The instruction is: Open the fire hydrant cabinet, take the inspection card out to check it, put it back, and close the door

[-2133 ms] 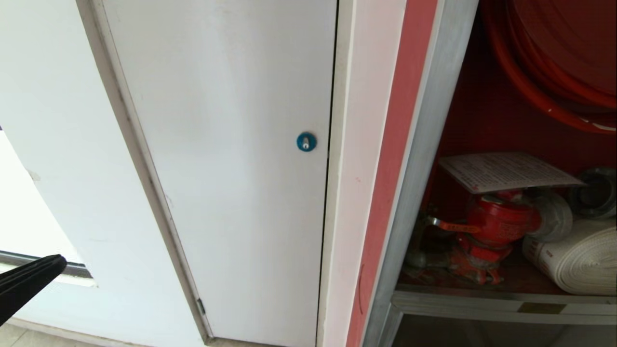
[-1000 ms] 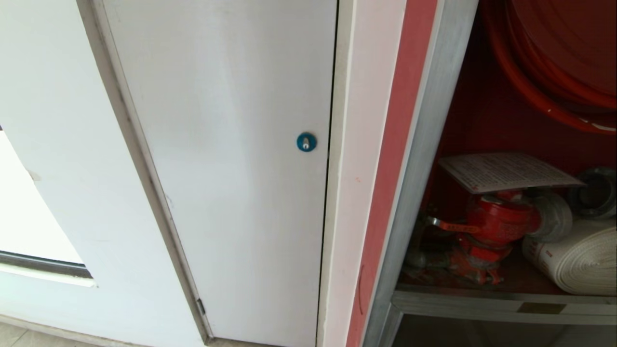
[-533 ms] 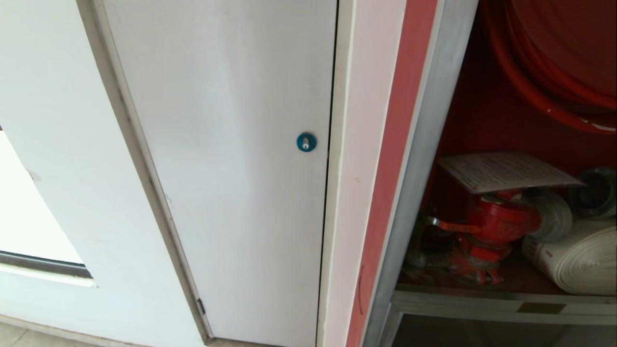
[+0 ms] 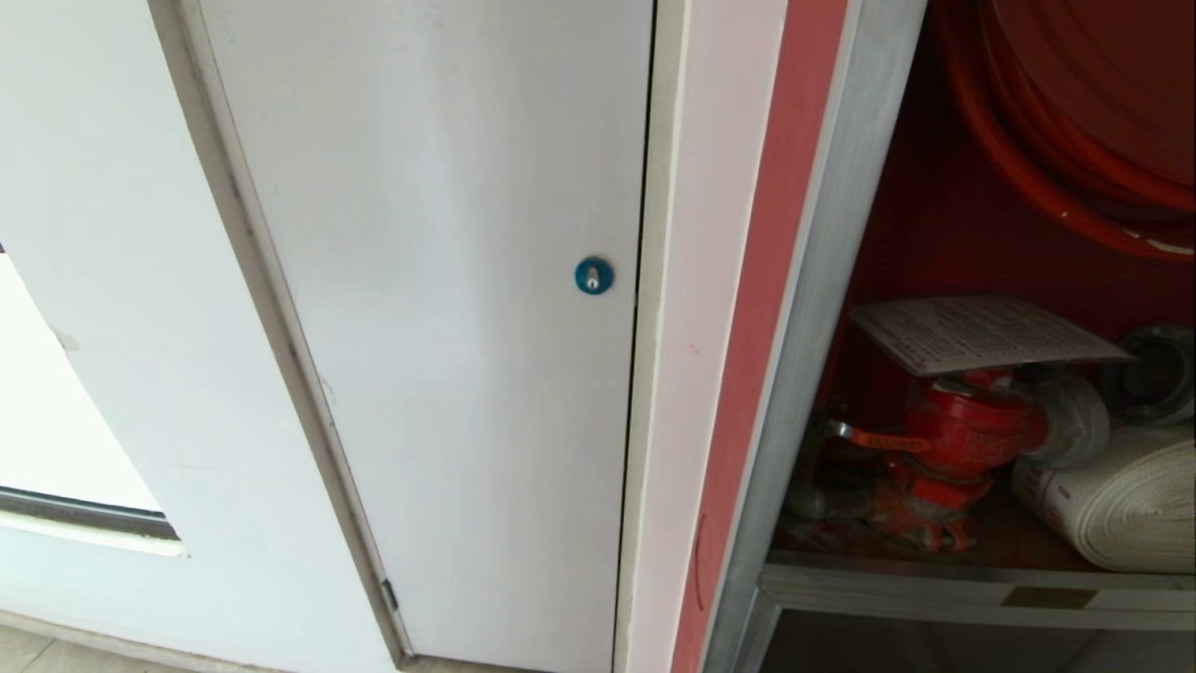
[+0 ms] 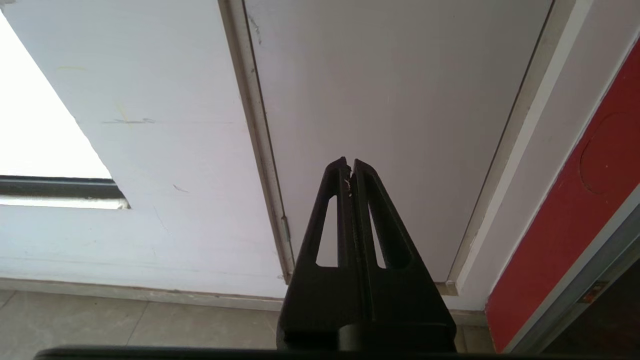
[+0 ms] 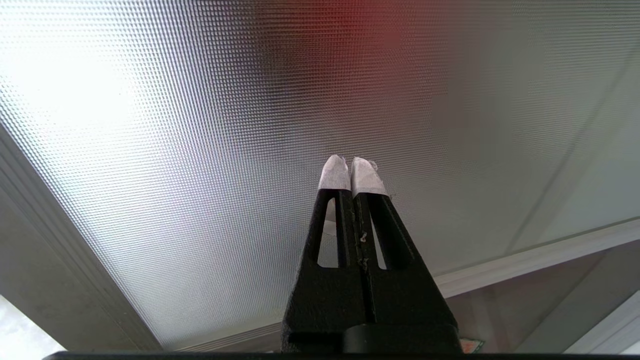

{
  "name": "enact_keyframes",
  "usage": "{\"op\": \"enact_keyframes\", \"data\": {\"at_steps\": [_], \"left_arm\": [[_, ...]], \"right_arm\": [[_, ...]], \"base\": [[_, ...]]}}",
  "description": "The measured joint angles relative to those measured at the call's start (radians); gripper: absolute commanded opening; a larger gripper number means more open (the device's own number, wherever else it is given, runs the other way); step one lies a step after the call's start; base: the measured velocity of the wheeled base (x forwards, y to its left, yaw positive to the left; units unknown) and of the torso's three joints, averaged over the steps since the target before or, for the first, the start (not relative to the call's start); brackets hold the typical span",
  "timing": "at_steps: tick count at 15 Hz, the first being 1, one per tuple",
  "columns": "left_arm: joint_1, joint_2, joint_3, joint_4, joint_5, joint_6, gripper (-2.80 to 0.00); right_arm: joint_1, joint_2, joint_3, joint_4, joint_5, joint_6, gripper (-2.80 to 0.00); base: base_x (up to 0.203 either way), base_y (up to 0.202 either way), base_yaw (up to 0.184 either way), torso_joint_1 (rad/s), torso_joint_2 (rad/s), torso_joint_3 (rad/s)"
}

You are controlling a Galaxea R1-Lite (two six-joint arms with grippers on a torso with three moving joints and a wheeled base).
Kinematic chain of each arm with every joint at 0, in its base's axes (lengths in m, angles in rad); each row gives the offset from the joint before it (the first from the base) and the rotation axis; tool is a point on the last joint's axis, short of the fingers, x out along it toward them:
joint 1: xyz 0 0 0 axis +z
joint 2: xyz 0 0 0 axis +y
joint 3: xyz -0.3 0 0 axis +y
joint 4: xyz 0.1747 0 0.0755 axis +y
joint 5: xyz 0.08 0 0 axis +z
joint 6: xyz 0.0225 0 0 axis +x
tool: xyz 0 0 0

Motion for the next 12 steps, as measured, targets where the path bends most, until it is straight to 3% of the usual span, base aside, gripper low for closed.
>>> {"op": "enact_keyframes", "data": {"at_steps": [12], "left_arm": [[0.0, 0.0, 0.0, 0.002, 0.008, -0.009, -2.8]], "right_arm": [[0.0, 0.0, 0.0, 0.0, 0.0, 0.0, -2.8]], "base": [[0.0, 0.0, 0.0, 0.0, 0.0, 0.0]]}}
